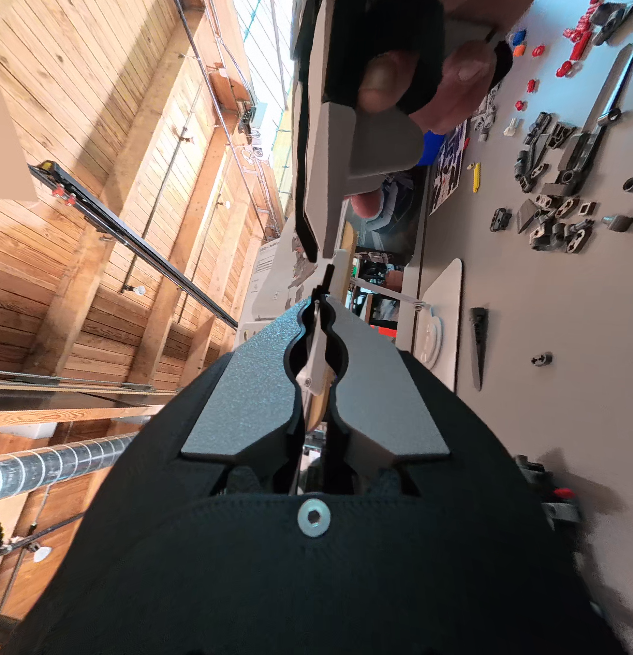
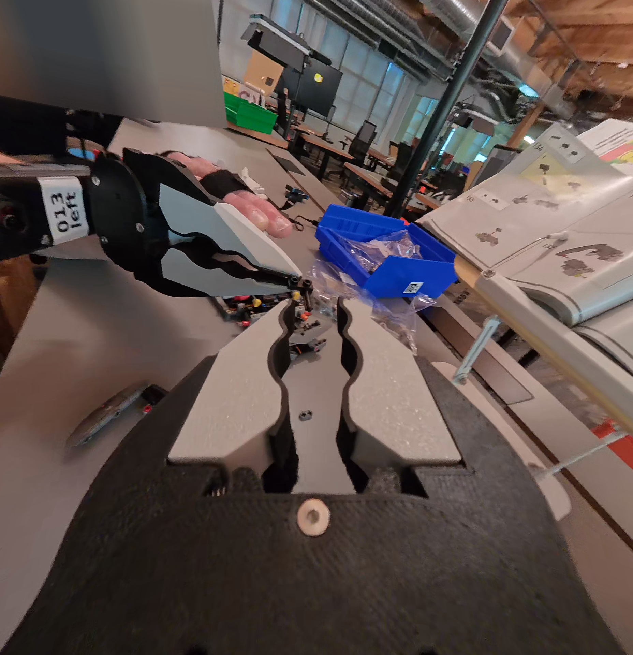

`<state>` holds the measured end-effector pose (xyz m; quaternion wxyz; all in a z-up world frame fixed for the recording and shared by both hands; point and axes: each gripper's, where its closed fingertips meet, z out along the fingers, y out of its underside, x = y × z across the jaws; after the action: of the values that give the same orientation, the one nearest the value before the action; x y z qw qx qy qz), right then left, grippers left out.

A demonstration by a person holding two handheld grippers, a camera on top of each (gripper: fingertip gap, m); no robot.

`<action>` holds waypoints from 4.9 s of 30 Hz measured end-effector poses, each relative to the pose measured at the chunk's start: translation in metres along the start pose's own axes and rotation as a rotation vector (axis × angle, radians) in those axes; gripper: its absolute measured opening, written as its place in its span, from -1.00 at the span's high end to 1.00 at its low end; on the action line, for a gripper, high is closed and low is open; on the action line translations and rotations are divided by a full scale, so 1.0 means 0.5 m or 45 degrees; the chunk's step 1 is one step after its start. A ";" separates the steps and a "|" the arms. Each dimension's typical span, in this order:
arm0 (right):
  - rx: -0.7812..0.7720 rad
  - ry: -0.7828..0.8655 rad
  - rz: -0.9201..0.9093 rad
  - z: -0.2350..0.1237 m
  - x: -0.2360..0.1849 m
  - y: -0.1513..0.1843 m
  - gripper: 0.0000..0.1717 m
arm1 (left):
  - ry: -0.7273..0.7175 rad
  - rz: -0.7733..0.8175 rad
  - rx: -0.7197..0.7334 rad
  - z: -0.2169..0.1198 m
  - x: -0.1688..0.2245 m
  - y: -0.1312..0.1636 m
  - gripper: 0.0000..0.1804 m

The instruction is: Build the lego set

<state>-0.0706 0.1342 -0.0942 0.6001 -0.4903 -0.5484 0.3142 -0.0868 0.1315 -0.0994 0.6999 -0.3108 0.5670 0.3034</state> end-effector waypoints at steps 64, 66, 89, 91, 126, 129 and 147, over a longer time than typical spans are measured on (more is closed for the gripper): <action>-0.044 -0.040 0.009 -0.013 -0.019 0.001 0.85 | 0.050 -0.182 0.031 0.005 0.008 -0.032 0.98; -0.031 -0.028 -0.092 -0.027 -0.020 -0.015 0.80 | 0.124 -0.449 0.089 0.003 -0.001 -0.034 0.98; 0.049 -0.242 0.069 -0.040 -0.055 -0.043 1.00 | 0.492 -1.304 0.429 -0.019 -0.018 -0.081 0.87; -0.031 -0.249 0.097 -0.060 -0.058 -0.023 1.00 | 0.528 -1.281 0.424 -0.022 -0.007 -0.082 0.79; -0.829 -0.033 0.468 -0.168 -0.160 0.293 0.99 | 0.657 -1.228 0.061 0.009 0.085 -0.015 0.85; -0.829 -0.030 0.467 -0.167 -0.160 0.293 0.99 | 0.661 -1.230 0.058 0.009 0.087 -0.015 0.85; -0.819 -0.041 0.487 -0.167 -0.163 0.293 0.89 | 0.683 -1.224 0.038 0.010 0.094 -0.014 0.85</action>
<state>0.0174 0.0862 -0.2528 0.3371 -0.7424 -0.5270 0.2399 -0.0701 0.1344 -0.1441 0.5951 -0.5912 0.5239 -0.1484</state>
